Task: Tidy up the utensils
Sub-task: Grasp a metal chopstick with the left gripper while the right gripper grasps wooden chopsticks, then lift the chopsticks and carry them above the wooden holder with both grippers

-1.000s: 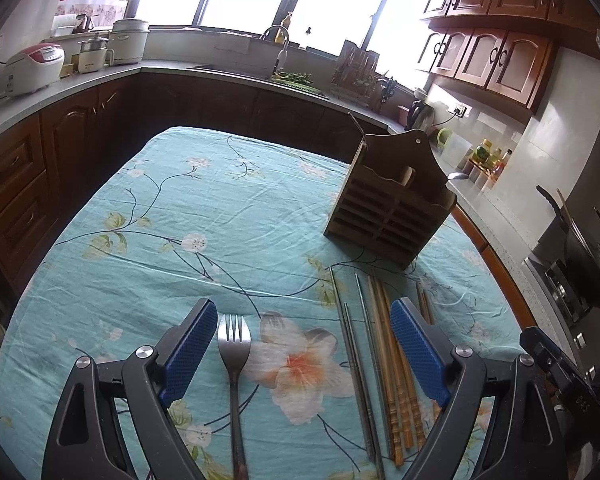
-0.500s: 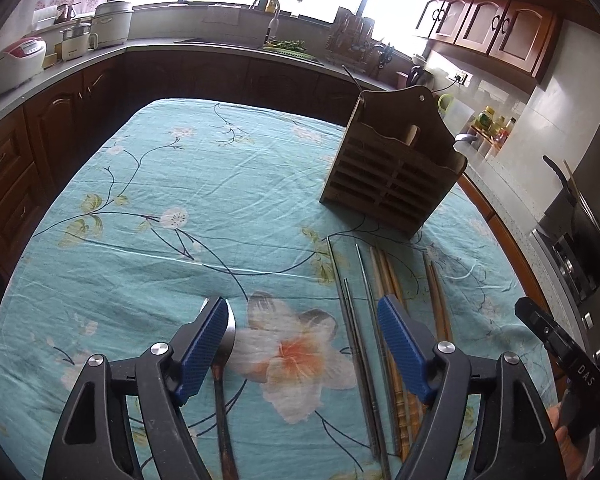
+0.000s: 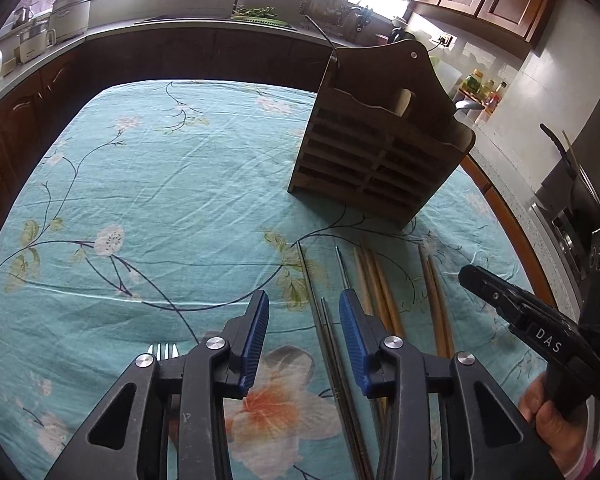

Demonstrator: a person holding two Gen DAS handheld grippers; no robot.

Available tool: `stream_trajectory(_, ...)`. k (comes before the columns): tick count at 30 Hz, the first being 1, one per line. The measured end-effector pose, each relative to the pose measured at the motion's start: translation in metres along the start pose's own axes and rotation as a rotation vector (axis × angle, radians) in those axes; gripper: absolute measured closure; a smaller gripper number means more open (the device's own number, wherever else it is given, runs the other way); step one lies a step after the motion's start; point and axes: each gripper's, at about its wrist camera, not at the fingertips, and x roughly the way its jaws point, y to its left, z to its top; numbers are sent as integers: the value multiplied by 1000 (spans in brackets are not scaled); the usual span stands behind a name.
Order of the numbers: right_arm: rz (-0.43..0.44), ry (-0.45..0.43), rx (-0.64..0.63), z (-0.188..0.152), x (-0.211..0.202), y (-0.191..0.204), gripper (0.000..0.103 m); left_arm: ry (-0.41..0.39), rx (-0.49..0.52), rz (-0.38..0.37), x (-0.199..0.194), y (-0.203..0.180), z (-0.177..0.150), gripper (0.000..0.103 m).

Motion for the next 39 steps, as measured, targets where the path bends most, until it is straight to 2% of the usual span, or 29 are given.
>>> stream_trajectory(4, -21, 24, 6, 12, 21, -6, 82, 31, 2, -2, 21, 1, 11, 70)
stream_trajectory(11, -72, 66, -11, 25, 47, -12, 84, 75, 17, 6, 54, -2, 25, 74)
stream_trajectory(17, -80, 124, -8, 20, 66, -18, 88, 113, 44, 5, 80, -7, 31, 79)
stream_trajectory(20, -90, 123, -34, 16, 69, -15, 89, 163, 59, -5, 98, -10, 28, 84)
stream_trajectory(22, -90, 122, -37, 16, 71, -15, 89, 138, 82, 8, 100, -13, 27, 85)
stream_trajectory(25, -100, 123, -52, 17, 72, -13, 89, 143, 73, 4, 104, -11, 29, 87)
stream_trajectory(28, -113, 119, -68, 16, 71, -10, 89, 139, 72, 10, 105, -8, 29, 94)
stream_trajectory(30, -119, 117, -62, 16, 70, -12, 93, 135, 65, 1, 104, -6, 28, 96)
stream_trajectory(33, -115, 114, -54, 16, 69, -12, 95, 131, 68, 3, 103, -6, 27, 97)
stream_trajectory(39, -51, 81, -11, 18, 53, -9, 96, 123, 54, -3, 92, -6, 22, 99)
